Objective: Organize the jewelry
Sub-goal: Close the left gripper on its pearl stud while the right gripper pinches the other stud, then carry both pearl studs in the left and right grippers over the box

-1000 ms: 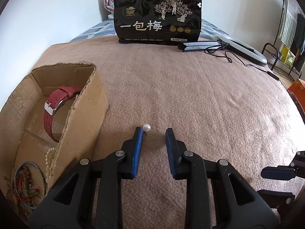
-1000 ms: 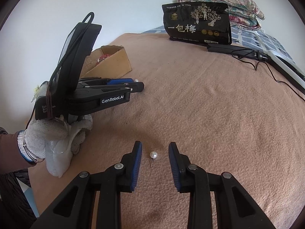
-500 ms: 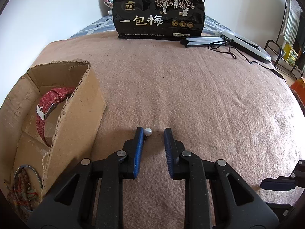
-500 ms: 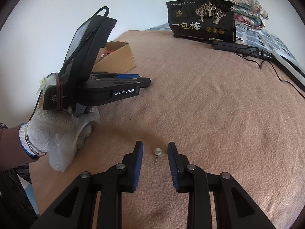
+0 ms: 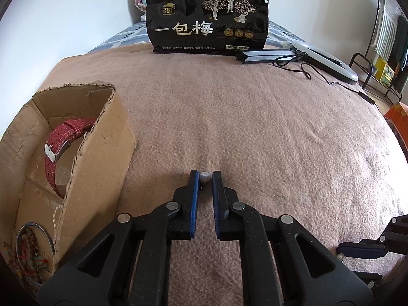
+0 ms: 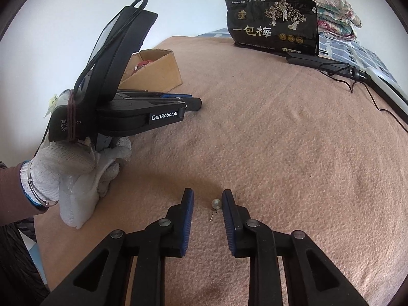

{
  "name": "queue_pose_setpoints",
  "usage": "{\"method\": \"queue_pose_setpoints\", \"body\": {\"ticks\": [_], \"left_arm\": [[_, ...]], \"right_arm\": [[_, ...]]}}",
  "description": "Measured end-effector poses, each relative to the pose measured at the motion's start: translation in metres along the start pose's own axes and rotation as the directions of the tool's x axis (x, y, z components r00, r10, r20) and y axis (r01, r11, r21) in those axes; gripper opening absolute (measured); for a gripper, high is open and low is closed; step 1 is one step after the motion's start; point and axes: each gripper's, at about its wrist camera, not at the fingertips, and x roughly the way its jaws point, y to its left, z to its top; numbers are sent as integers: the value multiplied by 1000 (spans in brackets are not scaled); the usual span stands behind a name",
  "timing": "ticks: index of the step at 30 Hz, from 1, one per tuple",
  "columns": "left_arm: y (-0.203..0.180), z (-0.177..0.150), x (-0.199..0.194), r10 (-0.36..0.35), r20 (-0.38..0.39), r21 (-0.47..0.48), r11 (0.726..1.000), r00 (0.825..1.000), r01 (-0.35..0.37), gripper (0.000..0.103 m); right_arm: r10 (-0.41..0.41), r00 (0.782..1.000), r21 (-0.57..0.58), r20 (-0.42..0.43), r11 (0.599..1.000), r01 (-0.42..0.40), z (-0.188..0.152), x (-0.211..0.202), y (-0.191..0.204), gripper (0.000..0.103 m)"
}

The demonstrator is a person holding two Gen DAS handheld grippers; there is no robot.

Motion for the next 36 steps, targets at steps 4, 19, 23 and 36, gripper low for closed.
{"method": "queue_pose_setpoints", "body": {"ticks": [4,19,23,36], "left_arm": [[1,1,2,-2,-2,-9,1000,1000,2,12],[-4,-3,-5,-5,17,9,1000,1000,5,7],[-7,-6,-18,-14,31,9,1000,999,14,6],[-9,-6,-87,-58,109,32,998,992,55,6]], "right_arm": [[-21,1000,-7,0,1000,21,-2,-1,2,16],[-49,999,2,12,999,49,-8,-11,4,6],[-69,997,-2,21,998,69,-6,-18,8,6],[-144,988,9,54,990,144,1,-56,28,6]]}}
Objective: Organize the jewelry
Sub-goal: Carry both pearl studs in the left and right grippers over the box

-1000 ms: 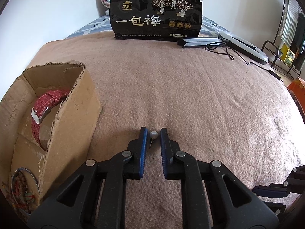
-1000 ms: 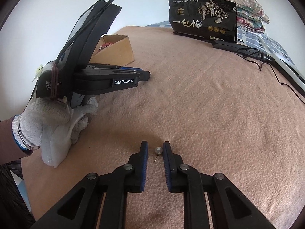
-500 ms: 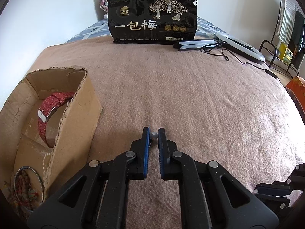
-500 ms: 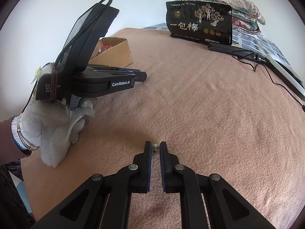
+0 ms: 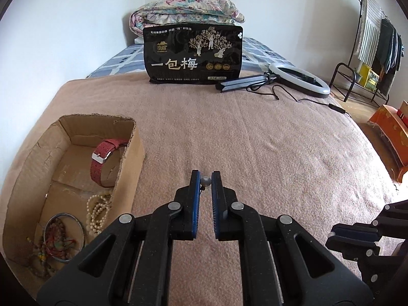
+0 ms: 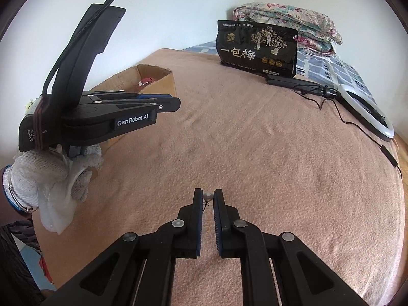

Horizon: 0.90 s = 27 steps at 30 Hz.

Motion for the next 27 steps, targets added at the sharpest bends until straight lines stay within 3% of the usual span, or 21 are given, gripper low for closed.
{"method": "queue_pose_setpoints", "body": {"ticks": [15,27], "left_arm": [[55,-2,-84,25,58,-29,999,998,-23,6],[107,-12,-131,77,93,-66,995,993,-71,6]], "right_arm": [[-29,996,25,83,999,27,35,-39,49,6],[-20,993,25,120,1000,17,70,-39,97,6]]}}
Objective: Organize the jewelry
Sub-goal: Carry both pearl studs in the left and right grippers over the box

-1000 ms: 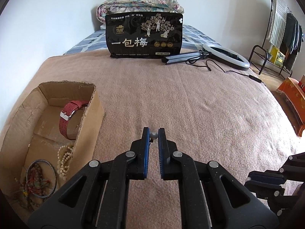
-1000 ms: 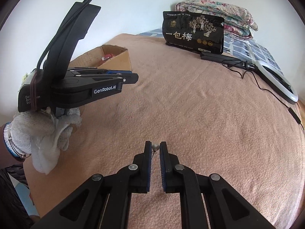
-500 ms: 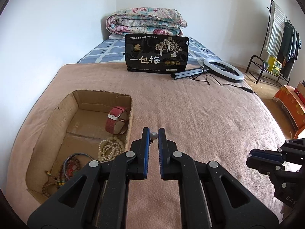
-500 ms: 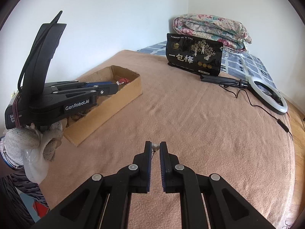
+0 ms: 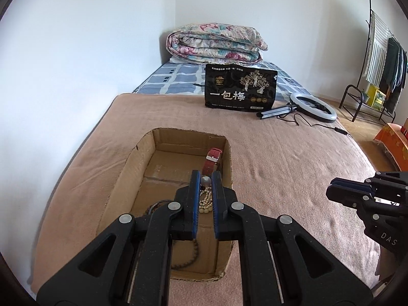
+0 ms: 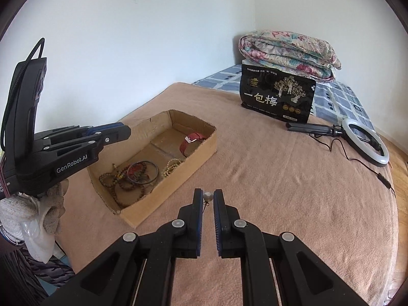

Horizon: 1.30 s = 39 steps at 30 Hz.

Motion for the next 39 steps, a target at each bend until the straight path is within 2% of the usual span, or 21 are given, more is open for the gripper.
{"method": "queue_pose_setpoints", "body": {"ticks": [9,18,39], "left_arm": [[38,-10,-5,41,-16,-27,999,999,-42,6],[60,-13,0,42,-24,-65,997,999,-44,6],[62,-16,17,28,-55,-72,997,998,-32,6]], "right_arm": [[15,1000,-34,19,999,-14,30,21,31,6],[36,999,-54,17,998,-35,57,51,50,6],[73,997,-44,-29,996,-74,72,108,55,6]]}}
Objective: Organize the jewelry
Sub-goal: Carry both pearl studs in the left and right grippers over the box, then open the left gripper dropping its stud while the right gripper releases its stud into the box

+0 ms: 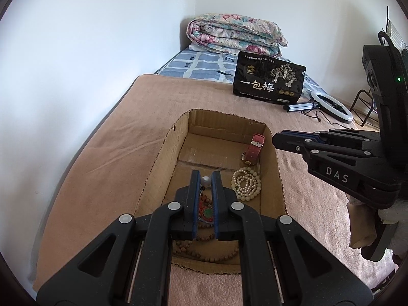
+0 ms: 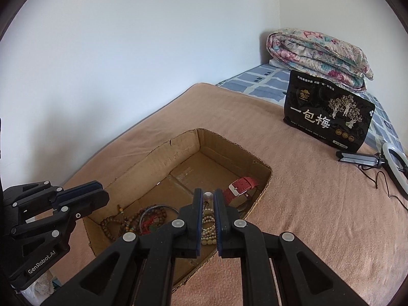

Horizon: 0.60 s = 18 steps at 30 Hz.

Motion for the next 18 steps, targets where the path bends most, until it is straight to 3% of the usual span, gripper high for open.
{"method": "queue_pose_setpoints", "body": {"ticks": [18], "left_arm": [[2,1,10,4,-6,-4,1000,1000,-4,7]], "right_arm": [[22,1000,-2,-9,1000,-22,3,12,1,6]]}}
